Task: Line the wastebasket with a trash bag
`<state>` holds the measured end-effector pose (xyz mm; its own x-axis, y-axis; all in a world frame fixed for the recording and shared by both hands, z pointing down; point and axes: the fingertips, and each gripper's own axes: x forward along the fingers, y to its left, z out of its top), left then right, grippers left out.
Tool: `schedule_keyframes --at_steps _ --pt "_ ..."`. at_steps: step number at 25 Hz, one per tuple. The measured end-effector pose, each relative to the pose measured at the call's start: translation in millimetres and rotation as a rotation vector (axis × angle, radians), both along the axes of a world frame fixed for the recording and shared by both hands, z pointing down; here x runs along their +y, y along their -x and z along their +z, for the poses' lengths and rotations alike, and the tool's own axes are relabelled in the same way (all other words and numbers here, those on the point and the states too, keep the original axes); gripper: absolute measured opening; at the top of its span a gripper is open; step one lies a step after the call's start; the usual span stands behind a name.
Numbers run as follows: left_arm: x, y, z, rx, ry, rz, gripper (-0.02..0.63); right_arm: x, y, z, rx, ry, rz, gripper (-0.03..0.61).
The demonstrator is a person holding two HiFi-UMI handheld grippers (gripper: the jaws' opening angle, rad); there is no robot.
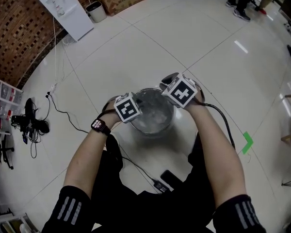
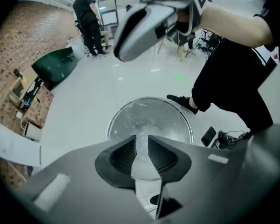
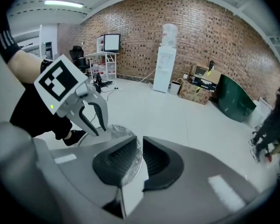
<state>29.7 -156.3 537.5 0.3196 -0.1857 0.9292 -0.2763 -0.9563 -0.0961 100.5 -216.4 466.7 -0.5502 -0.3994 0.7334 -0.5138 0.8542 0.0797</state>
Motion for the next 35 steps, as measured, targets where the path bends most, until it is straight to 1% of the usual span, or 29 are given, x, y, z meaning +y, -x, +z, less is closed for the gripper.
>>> schedule_keyframes --at_steps 2,4,7,10,12,13,15,17,20,22,24,26,28,32,35 --pt "-1.5 9.8 -21.8 0.049 -0.045 -0.062 0.053 1.5 1.3 -6.0 -0.012 -0.026 -0.015 0.008" --pt "0.9 21.7 -36.4 0.088 -0.063 -0.126 0.05 2.1 0.7 -10.8 -0.025 -0.048 -0.02 0.008" --pt "10.4 34.8 -55.9 0.126 -0.078 -0.157 0.041 3.8 3.6 -20.3 -0.072 -0.057 -0.014 0.008" --pt "7.1 43.3 -76.5 0.226 -0.108 -0.211 0.041 5.2 11.5 -30.5 -0.105 -0.058 -0.015 0.008" --pt "6.8 45.8 -86.9 0.284 -0.123 -0.234 0.043 11.4 18.1 -34.9 -0.158 -0.042 -0.017 0.008" --pt "9.3 46.8 -89.4 0.292 -0.129 -0.226 0.044 17.2 21.7 -37.3 -0.197 -0.027 -0.016 0.008" --pt "14.3 48.7 -93.0 0.285 -0.145 -0.189 0.055 30.7 26.9 -42.5 -0.267 0.003 -0.011 0.008" --pt "15.4 49.9 -98.5 0.29 -0.171 -0.153 0.058 41.6 28.1 -47.5 -0.3 0.013 -0.002 0.008" --pt "20.7 48.7 -101.5 0.317 -0.188 -0.126 0.07 54.3 26.4 -61.9 -0.314 -0.019 0.006 0.007" --pt "24.0 48.4 -100.1 0.312 -0.181 -0.127 0.075 62.8 22.9 -77.3 -0.322 -0.058 0.008 0.008" --pt "25.0 44.7 -102.4 0.316 -0.18 -0.117 0.081 70.1 19.8 -82.9 -0.33 -0.073 0.013 0.006" --pt "26.0 37.4 -106.5 0.338 -0.18 -0.104 0.092 72.8 18.4 -74.5 -0.323 -0.066 0.018 0.006" --pt "24.9 30.3 -112.1 0.363 -0.189 -0.091 0.092 70.3 22.8 -66.0 -0.297 -0.069 0.002 0.006" --pt "13.9 26.4 -126.1 0.383 -0.211 -0.073 0.092 65.8 33.7 -70.3 -0.231 -0.115 -0.099 0.006" --pt "5.4 34.7 -131.4 0.409 -0.212 -0.101 0.092 61.2 22.5 -61.6 -0.21 -0.095 -0.082 0.006"
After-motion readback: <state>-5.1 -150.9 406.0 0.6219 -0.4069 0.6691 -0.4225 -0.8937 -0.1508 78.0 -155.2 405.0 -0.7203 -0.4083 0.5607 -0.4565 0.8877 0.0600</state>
